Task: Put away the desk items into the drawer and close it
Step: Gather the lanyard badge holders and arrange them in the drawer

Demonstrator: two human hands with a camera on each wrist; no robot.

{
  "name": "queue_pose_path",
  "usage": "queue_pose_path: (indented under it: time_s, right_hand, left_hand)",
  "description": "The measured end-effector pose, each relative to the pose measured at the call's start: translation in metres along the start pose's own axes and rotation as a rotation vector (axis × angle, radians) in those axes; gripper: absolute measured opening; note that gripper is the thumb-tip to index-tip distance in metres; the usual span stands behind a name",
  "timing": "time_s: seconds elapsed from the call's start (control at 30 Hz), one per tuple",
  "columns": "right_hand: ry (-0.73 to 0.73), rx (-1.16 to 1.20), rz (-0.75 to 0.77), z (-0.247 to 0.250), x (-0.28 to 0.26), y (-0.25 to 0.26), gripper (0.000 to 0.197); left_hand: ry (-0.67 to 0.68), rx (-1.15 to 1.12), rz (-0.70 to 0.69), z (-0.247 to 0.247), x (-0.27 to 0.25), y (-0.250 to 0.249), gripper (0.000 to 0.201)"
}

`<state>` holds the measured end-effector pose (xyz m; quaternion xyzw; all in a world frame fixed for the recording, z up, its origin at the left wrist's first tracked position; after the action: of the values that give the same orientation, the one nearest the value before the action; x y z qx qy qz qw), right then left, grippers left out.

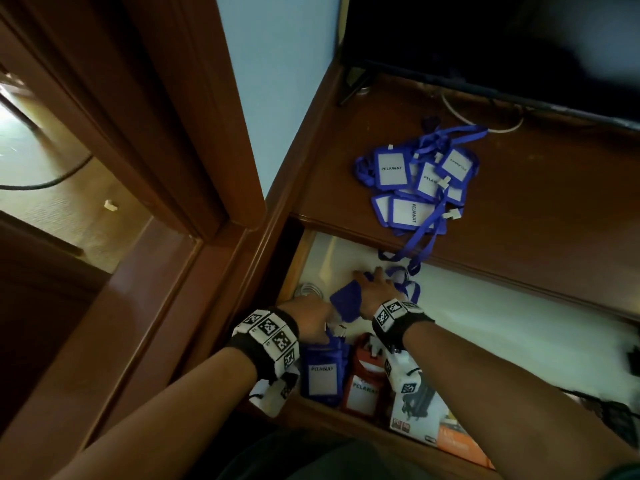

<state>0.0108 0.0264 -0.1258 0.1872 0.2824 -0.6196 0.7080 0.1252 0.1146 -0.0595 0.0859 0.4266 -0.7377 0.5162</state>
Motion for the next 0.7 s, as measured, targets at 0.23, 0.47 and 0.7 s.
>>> queue_pose_path:
  time_s: [0.23,0.47,0.7]
  right_hand:
    - [0.04,0.103,0.007,0.004,-0.006,-0.007,0.035]
    - [-0.017,0.24,0.104,0.036,-0.035,-0.009,0.021]
    - [-0.112,0.589,0.254,0.061,-0.088,-0.057,0.008]
  left_hand:
    - [-0.125,-0.195,0.05,-0.001,-0.005,0.008,0.039]
    - [-0.544,-0.202,0.041,0.043,-0.007,-0.003,0.051]
    - [-0.551,-0.24,-0.161,0.064,0.014,-0.051,0.033]
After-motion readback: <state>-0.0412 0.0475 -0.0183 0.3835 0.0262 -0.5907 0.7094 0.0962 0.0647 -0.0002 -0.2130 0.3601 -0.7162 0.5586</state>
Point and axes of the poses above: each hand's wrist, its own x-axis towards the middle knuckle, its own z-axis out of the back of the hand, y = z × x, the point moved 7 cm from there along x, towards the middle knuckle, and after that the axes turned 12 degrees about -z, right-handed, at the moved point
